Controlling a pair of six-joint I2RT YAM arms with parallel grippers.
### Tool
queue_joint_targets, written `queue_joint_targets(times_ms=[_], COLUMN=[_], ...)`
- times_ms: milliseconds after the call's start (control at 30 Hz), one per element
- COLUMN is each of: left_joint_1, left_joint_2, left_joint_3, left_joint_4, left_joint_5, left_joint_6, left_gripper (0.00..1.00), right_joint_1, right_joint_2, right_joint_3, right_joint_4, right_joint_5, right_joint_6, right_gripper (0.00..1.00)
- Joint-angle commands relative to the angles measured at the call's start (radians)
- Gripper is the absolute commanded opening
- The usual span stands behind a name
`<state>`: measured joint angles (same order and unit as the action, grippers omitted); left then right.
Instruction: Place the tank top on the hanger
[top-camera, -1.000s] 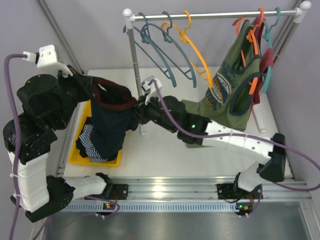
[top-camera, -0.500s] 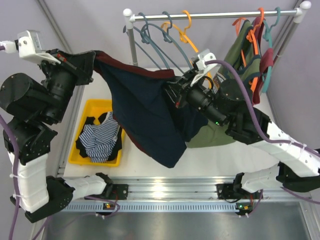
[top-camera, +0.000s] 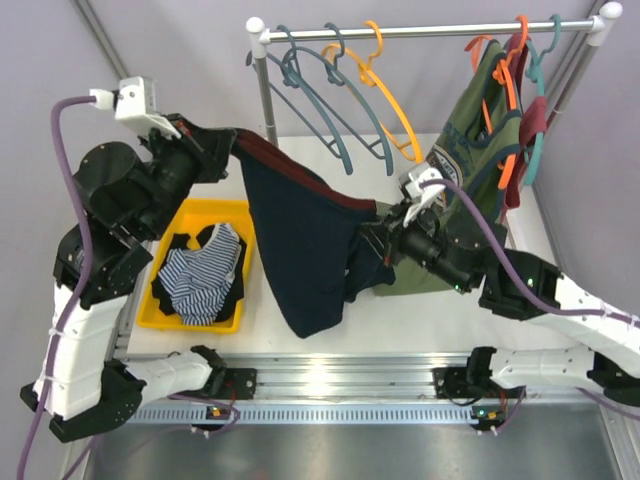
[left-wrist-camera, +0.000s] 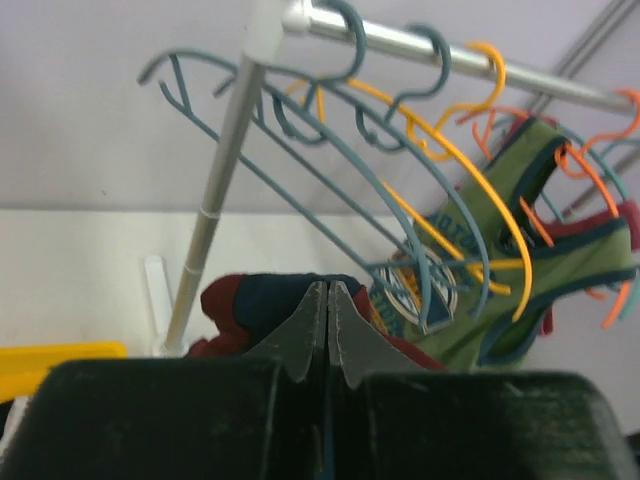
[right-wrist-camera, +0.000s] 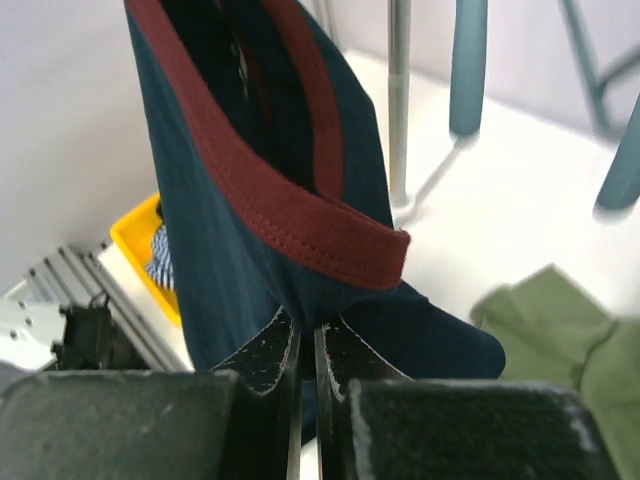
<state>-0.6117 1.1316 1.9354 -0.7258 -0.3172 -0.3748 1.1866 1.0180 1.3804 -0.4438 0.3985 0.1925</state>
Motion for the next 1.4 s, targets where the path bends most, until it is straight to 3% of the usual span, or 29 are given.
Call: queue_joint_targets(times_ms=[0,100,133,200,333,433,467,567,667,733,900,1033,1167,1367], left_joint_1=[0.001,0.001,0.000,-0.008,-0.106,-0.311,-0.433,-0.612,-0.664,-0.681,-0.717,-0.720,-0.720,-0.721], left_joint_2=[-0.044,-0.117,-0.137,-0.194,-0.286,-0.268,-0.225,-0.097,0.024,0.089,0.174,0.180,0.116,-0.036], left_joint_3=[-0.102,-0.283,-0.425,-0.562,-0.938,-1.099,-1.143,-1.171,-1.173,-1.196,-1.162,-1.155,-1.159,-1.133], left_joint_4=[0.032,0.075,0.103,0.182,0.350,0.472,0.527,0.595,0.655,0.759,0.816,0.832,0.781,0.528], left_joint_5=[0.101,0.193,0.225,0.292,0.293,0.167,0.095,0.029,0.035,0.053,0.093,0.118,0.058,-0.187], left_joint_6=[-0.053,-0.114,-0.159,-0.244,-0.380,-0.453,-0.476,-0.507,-0.552,-0.572,-0.540,-0.515,-0.513,-0.553], left_gripper=[0.00,0.00,0.00,0.00,0.00,0.00,0.00,0.00,0.00,0.00,0.00,0.09,0.34,0.45], right_joint_1=[-0.005,-0.005,-0.005,-0.005,-0.007,-0.005,-0.007,-0.005,-0.005,-0.005,-0.007,-0.005,-0.005,-0.005], right_joint_2=[-0.113,-0.211,-0.251,-0.285,-0.358,-0.416,-0.430,-0.441,-0.447,-0.447,-0.455,-0.441,-0.424,-0.355], right_joint_3=[-0.171,-0.335,-0.374,-0.478,-0.613,-0.695,-0.720,-0.728,-0.696,-0.653,-0.578,-0.546,-0.552,-0.592], right_joint_4=[-0.002,-0.013,-0.016,-0.033,-0.082,-0.120,-0.148,-0.215,-0.330,-0.372,-0.441,-0.484,-0.458,-0.310], right_joint_5=[0.023,0.026,0.026,0.026,0.028,0.036,0.040,0.040,0.080,0.106,0.140,0.183,0.168,0.086], right_joint_6=[0.146,0.243,0.269,0.350,0.485,0.585,0.626,0.679,0.728,0.736,0.762,0.785,0.768,0.736], right_gripper=[0.00,0.04,0.05,0.06,0.10,0.16,0.24,0.34,0.56,0.61,0.71,0.75,0.78,0.68])
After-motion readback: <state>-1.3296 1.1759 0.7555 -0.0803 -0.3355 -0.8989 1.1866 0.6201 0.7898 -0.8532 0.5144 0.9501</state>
